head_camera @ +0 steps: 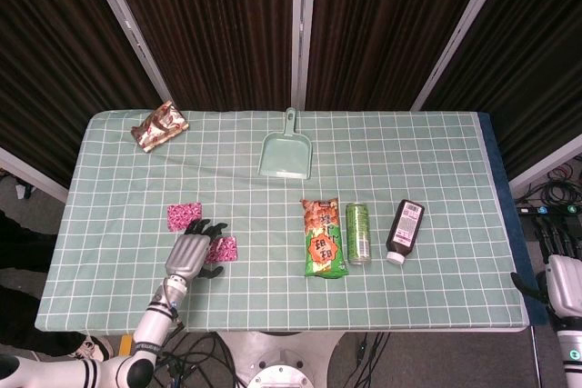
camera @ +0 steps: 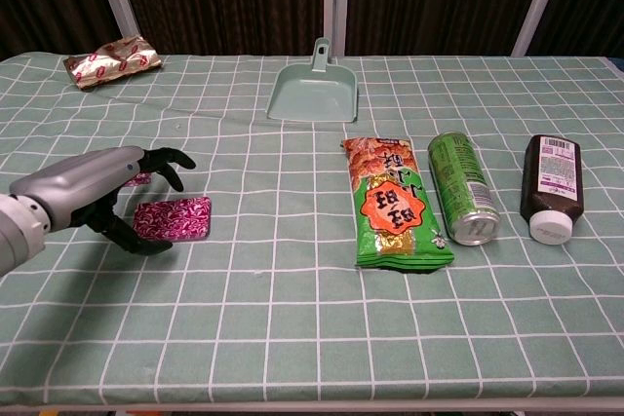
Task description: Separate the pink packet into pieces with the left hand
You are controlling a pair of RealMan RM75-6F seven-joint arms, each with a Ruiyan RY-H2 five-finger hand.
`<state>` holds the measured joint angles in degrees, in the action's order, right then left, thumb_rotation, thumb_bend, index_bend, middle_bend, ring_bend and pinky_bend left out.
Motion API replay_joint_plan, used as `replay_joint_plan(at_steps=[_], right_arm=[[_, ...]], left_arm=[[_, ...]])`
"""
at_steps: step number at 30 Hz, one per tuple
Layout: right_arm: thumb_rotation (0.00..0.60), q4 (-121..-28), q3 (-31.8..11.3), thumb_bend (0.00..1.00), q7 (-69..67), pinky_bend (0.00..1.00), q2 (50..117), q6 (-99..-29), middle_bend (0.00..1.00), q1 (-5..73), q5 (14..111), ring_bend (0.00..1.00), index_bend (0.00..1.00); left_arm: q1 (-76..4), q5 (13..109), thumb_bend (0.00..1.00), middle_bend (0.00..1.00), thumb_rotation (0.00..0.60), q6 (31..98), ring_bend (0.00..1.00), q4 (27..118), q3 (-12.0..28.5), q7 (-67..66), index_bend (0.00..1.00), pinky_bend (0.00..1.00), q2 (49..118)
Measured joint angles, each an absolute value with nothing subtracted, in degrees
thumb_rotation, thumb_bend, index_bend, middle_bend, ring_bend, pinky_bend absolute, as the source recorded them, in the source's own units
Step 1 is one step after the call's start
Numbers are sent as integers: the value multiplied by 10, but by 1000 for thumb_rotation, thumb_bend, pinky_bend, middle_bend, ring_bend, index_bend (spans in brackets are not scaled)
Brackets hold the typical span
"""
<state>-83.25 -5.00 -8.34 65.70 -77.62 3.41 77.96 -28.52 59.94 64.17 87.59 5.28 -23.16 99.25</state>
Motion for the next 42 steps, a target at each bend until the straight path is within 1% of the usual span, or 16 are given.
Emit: replay_joint_plan(at_steps=[19, 34, 42], right_arm=[[600, -833, -51, 169, -80, 0, 657, -775, 7, 34, 776, 0, 0], [600, -830, -52, 170, -83, 0, 658, -772, 7, 34, 774, 0, 0], [600, -828, -52, 169, -84, 0, 658, -774, 7, 34, 774, 0, 0]], left_arm=[[-288, 587, 215, 296, 600, 634, 58, 843, 61, -242, 172, 55, 1006], [-287, 589, 215, 320, 600, 629, 59, 837, 61, -240, 177, 55, 1009], [-287, 596, 220, 357, 600, 632, 77, 834, 63, -236, 194, 55, 1011]])
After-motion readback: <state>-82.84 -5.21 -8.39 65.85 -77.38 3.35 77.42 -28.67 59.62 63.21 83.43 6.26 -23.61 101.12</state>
